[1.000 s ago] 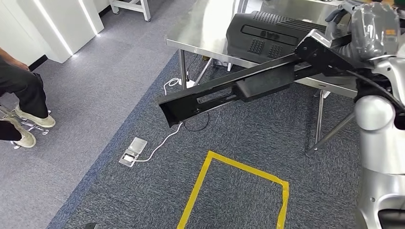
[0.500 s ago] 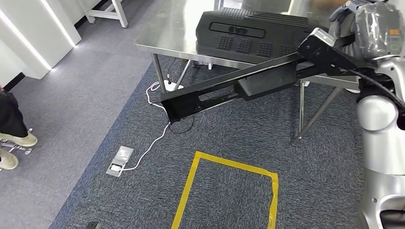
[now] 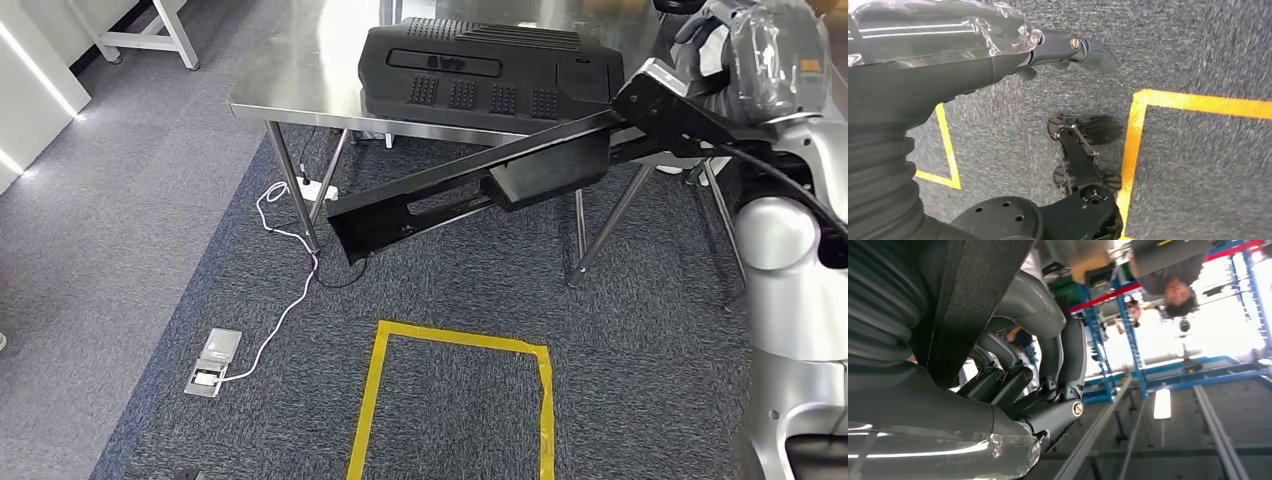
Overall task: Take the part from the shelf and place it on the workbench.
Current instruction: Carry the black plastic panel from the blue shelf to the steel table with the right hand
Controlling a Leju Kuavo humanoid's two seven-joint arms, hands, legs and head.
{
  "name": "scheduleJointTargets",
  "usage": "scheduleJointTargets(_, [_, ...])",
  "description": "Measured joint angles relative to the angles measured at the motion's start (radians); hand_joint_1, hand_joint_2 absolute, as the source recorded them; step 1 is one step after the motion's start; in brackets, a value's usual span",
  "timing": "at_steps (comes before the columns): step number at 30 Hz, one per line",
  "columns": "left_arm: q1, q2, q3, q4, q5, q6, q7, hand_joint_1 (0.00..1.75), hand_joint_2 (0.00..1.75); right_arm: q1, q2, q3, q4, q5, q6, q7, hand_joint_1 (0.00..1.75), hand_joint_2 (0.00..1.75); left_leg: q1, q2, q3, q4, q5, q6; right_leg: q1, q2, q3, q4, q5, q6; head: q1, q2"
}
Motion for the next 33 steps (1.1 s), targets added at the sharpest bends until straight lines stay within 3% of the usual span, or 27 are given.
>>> scheduleJointTargets(1, [0.001,0.0,0.0,0.0,0.0,0.0,0.0,0.0,1.75,0.001,0.0,0.0,0.0,0.0,0.0,0.0,1.75,1.75,0.0,0.01,-0.001,0.001,-0.001,0.0,-0.002,-0.006,-0.021,0.044,-0.013,0.003,0.006,0.0])
scheduleJointTargets(2, [0.001,0.0,0.0,0.0,0.0,0.0,0.0,0.0,1.75,0.003,0.0,0.0,0.0,0.001,0.0,0.0,1.75,1.75,0.0,0.019,-0.001,0.002,-0.002,-0.001,-0.004,-0.009,-0.027,0.056,-0.008,0.006,0.012,0.0])
scheduleJointTargets(3, [0.001,0.0,0.0,0.0,0.0,0.0,0.0,0.0,1.75,0.003,0.0,0.0,0.001,0.001,0.0,0.0,1.75,1.75,0.001,0.028,-0.001,0.004,-0.004,-0.003,-0.005,-0.013,-0.011,0.027,0.015,0.007,0.018,0.0])
scheduleJointTargets(6, [-0.001,-0.001,0.0,0.0,0.0,0.0,0.0,0.0,1.75,0.001,0.0,0.0,0.001,0.002,0.0,0.001,1.75,1.75,0.001,0.048,0.0,0.014,-0.013,-0.015,-0.002,-0.044,0.085,-0.16,0.093,0.003,0.033,0.0])
scheduleJointTargets(8, [-0.002,0.0,0.0,0.0,-0.001,0.0,0.0,0.0,1.75,0.001,0.0,0.0,0.001,0.004,0.0,0.001,1.75,1.75,-0.002,0.055,0.002,0.016,-0.017,-0.026,0.004,-0.05,0.102,-0.201,0.097,-0.008,0.038,0.0])
scheduleJointTargets(11, [-0.003,0.0,0.0,0.0,-0.002,0.0,0.0,0.0,1.75,0.0,0.0,0.0,0.0,0.021,0.003,-0.002,1.75,1.75,-0.002,0.055,0.007,0.021,-0.025,-0.043,0.003,-0.036,0.103,-0.205,0.103,-0.027,0.033,0.0])
scheduleJointTargets(12, [-0.004,0.0,0.0,0.0,-0.003,0.0,0.0,0.0,1.75,0.0,0.0,0.0,0.0,0.027,0.004,-0.003,1.75,1.75,-0.002,0.048,0.005,0.028,-0.034,-0.041,0.002,-0.034,0.104,-0.207,0.104,-0.029,0.03,0.0])
scheduleJointTargets(15, [-0.002,0.0,0.0,0.0,-0.005,0.0,0.0,0.0,1.75,0.001,0.001,0.0,0.0,0.037,0.009,-0.004,1.75,1.75,-0.004,0.034,0.007,0.021,-0.029,0.001,0.009,-0.029,0.108,-0.201,0.097,-0.031,0.011,0.0])
scheduleJointTargets(16, [-0.002,0.001,0.0,0.0,-0.005,0.0,0.0,0.0,1.75,0.002,0.001,0.0,0.0,0.038,0.012,-0.004,1.75,1.75,-0.002,0.034,0.012,0.012,-0.022,0.001,0.011,-0.027,0.109,-0.2,0.095,-0.033,0.006,0.0])
scheduleJointTargets(18, [-0.002,0.001,0.0,0.0,-0.007,-0.001,0.0,0.0,1.75,0.004,0.001,0.0,0.0,0.038,0.017,-0.006,1.75,1.75,0.0,0.036,0.016,0.008,-0.021,-0.022,0.012,-0.026,0.109,-0.199,0.093,-0.035,0.002,0.0])
scheduleJointTargets(19, [-0.002,0.001,0.0,0.0,-0.008,-0.001,0.0,0.0,1.75,0.004,0.001,0.0,0.0,0.038,0.018,-0.006,1.75,1.75,0.001,0.036,0.016,0.007,-0.02,-0.027,0.012,-0.026,0.109,-0.199,0.093,-0.036,-0.001,0.0])
scheduleJointTargets(23, [-0.001,0.001,0.0,0.0,-0.01,-0.001,0.0,0.0,1.75,0.005,0.001,0.0,0.0,0.038,0.018,-0.007,1.75,1.75,0.001,0.036,0.016,0.005,-0.019,-0.031,0.012,-0.027,0.108,-0.198,0.091,-0.037,-0.008,0.0])
scheduleJointTargets(25, [-0.002,0.003,0.0,0.0,-0.01,-0.001,0.0,0.0,1.75,0.005,0.001,0.0,0.0,0.038,0.018,-0.007,1.75,1.75,-0.002,0.035,0.021,-0.004,-0.018,-0.025,0.009,-0.027,0.114,-0.21,0.095,-0.031,-0.01,0.0])
scheduleJointTargets(28, [-0.002,0.004,0.0,0.0,-0.012,-0.002,-0.001,0.0,1.75,0.004,0.001,0.001,-0.004,0.038,0.018,-0.009,1.75,1.75,0.008,0.039,0.069,-0.08,0.011,-0.012,0.007,-0.023,0.121,-0.201,0.085,-0.018,-0.013,0.0])
scheduleJointTargets(31, [-0.006,0.004,0.0,0.0,-0.012,-0.003,-0.002,0.0,1.75,0.004,0.001,0.001,-0.004,0.036,0.019,-0.01,1.75,1.75,0.017,0.043,0.094,-0.109,0.019,-0.017,-0.003,-0.017,0.038,-0.049,0.025,0.002,-0.003,0.0])
scheduleJointTargets(32, [-0.006,0.004,0.0,0.0,-0.012,-0.003,-0.002,0.0,1.75,0.008,0.001,0.001,-0.004,0.037,0.019,-0.01,1.75,1.75,0.023,0.043,0.095,-0.105,0.014,-0.022,-0.01,-0.017,0.013,-0.012,0.022,0.012,0.001,0.0])
scheduleJointTargets(33, [-0.005,0.003,0.0,0.0,-0.012,-0.003,-0.002,0.0,1.75,0.012,0.001,0.001,-0.004,0.037,0.019,-0.01,1.75,1.75,0.03,0.042,0.096,-0.098,0.007,-0.03,-0.019,-0.018,0.002,-0.006,0.036,0.023,0.005,0.0])
